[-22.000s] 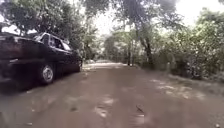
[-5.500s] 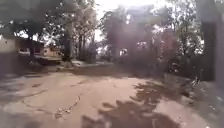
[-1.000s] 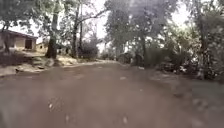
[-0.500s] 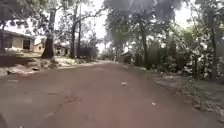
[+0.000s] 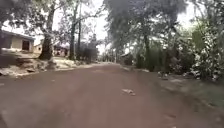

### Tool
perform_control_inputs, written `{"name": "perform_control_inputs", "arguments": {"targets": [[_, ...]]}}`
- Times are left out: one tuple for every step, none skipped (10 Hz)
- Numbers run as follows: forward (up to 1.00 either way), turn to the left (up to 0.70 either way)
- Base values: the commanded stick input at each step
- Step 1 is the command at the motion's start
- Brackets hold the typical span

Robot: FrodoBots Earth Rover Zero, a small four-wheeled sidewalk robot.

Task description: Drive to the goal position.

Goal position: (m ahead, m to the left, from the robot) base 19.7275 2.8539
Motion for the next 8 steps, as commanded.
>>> {"name": "perform_control_inputs", "arguments": {"targets": [[1.00,0.00],[1.00,0.00],[1.00,0.00],[1.00,0.00],[1.00,0.00],[1.00,0.00],[1.00,0.00],[1.00,0.00]]}}
